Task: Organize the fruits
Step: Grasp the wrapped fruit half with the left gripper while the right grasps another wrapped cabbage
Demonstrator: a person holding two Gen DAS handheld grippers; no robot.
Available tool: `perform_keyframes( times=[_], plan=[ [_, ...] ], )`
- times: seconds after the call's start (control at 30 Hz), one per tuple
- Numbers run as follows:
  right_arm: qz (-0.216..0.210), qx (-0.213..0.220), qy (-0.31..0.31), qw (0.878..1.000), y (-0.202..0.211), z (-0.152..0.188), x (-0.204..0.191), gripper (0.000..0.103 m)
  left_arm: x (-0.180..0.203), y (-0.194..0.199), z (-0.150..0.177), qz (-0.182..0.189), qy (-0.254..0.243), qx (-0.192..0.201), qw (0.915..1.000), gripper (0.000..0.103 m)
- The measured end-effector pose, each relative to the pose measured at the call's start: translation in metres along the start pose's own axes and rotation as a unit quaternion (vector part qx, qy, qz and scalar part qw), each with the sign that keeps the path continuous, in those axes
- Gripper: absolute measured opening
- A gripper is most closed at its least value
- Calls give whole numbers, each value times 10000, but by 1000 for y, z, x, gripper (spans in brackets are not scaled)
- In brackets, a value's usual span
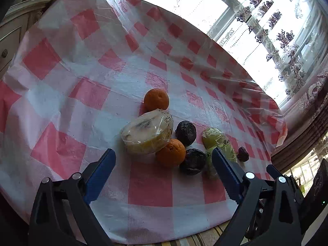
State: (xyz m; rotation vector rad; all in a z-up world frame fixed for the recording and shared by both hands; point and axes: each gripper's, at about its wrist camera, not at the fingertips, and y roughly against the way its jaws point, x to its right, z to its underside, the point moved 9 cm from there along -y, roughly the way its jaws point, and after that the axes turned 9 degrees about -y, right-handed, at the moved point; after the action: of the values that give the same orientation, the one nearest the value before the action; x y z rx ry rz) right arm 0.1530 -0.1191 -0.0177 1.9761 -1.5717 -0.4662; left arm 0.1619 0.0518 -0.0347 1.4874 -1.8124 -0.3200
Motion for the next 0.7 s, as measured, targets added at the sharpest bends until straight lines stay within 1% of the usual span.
perform_keyframes(
  times=[0.1, 0.17, 0.2, 0.23, 0.33, 0.43, 0.57, 0.6, 0.63, 0.7],
  plan=[
    [-50, -60, 49, 10000, -6, 0, -5, 101, -2, -5, -3, -84, -70, -32, 9999, 90],
    [-84, -102, 26, 9999, -9, 0, -6, 101, -2, -11, -4, -38, -59, -130, 9999, 84],
    [-100, -119, 14, 9999, -10, 0, -6, 101, -4, -16, -4, -32, -6, -234, 9997, 76],
    [-128, -140, -1, 9998, -11, 0, -6, 101, -7, -20, -2, -62, 51, -332, 9994, 74],
    [-190, -182, -39, 9996, -14, 0, -6, 101, -12, -29, -2, 0, 221, -472, 9986, 74],
    [-230, -215, -12, 9995, -17, 0, -8, 101, -14, -31, -4, 98, 360, -459, 9982, 74],
    [-226, -246, 149, 9993, -20, 0, -15, 101, -14, -35, -7, 55, 389, -476, 9981, 73],
    [-214, -265, 212, 9992, -21, 1, -18, 101, -15, -36, -7, -18, 351, -484, 9982, 66],
    [-185, -293, 276, 9990, -23, 1, -20, 101, -16, -36, -7, -71, 327, -492, 9982, 61],
    [-121, -347, 404, 9985, -27, 3, -25, 101, -16, -37, -8, -42, 352, -487, 9982, 59]
  ],
)
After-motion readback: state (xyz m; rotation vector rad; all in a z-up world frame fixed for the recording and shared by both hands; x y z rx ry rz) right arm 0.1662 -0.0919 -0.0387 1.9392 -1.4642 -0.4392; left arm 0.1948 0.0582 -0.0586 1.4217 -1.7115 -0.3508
